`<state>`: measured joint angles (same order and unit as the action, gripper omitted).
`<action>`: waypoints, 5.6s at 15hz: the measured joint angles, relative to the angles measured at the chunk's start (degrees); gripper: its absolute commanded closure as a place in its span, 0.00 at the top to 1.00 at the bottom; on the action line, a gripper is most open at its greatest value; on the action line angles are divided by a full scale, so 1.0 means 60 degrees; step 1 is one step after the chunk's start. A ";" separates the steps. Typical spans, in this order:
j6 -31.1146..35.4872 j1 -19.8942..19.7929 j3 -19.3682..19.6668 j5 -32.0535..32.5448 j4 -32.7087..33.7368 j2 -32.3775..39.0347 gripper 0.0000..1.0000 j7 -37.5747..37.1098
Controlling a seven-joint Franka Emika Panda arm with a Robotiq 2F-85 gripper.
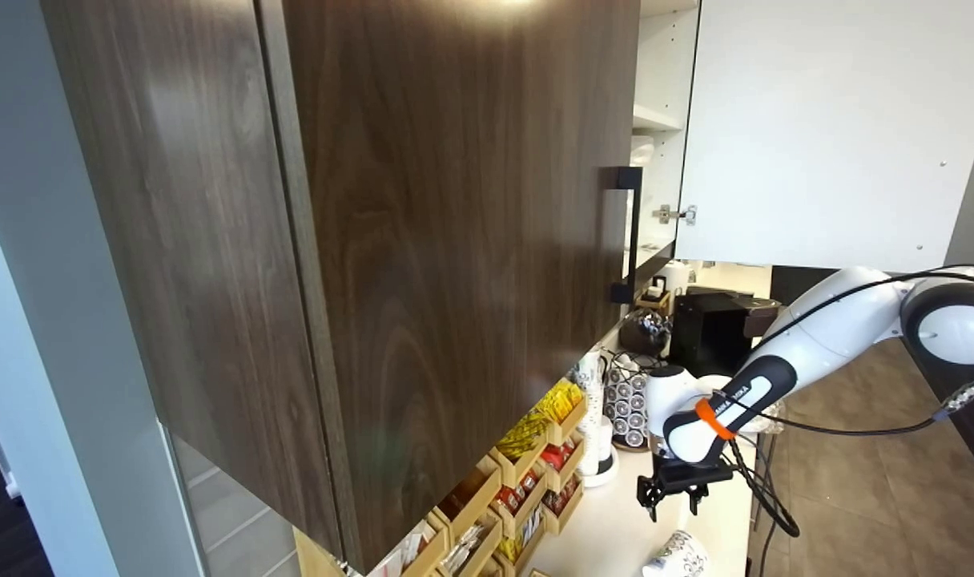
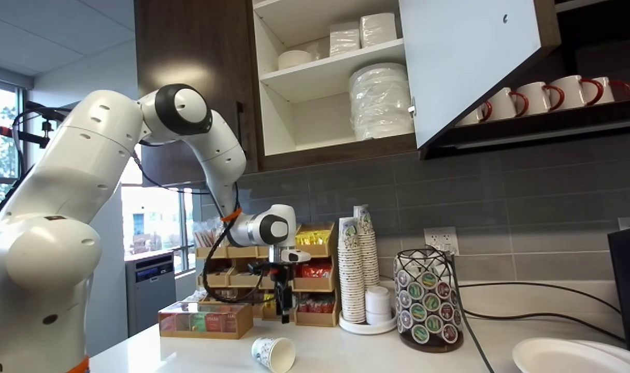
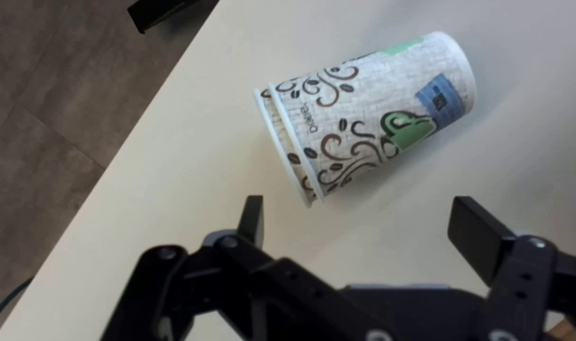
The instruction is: Pick up the paper cup on the right and put it on the paper cup on the left, pick up the two stacked paper cups from the kitchen counter and put them in the open cabinet
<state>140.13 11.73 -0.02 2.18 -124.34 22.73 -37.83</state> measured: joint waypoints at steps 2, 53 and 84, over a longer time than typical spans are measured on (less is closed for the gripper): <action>-0.0034 -0.0298 0.0207 -0.0437 0.0006 0.0027 1.00 -0.0099; -0.3220 -0.1735 0.0850 -0.4051 0.0239 -0.2568 0.05 0.1881; -0.4489 -0.2152 0.0155 -0.2341 0.1009 -0.7689 0.01 0.3290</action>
<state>113.19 -1.18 0.91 -11.87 -118.29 -23.40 -18.09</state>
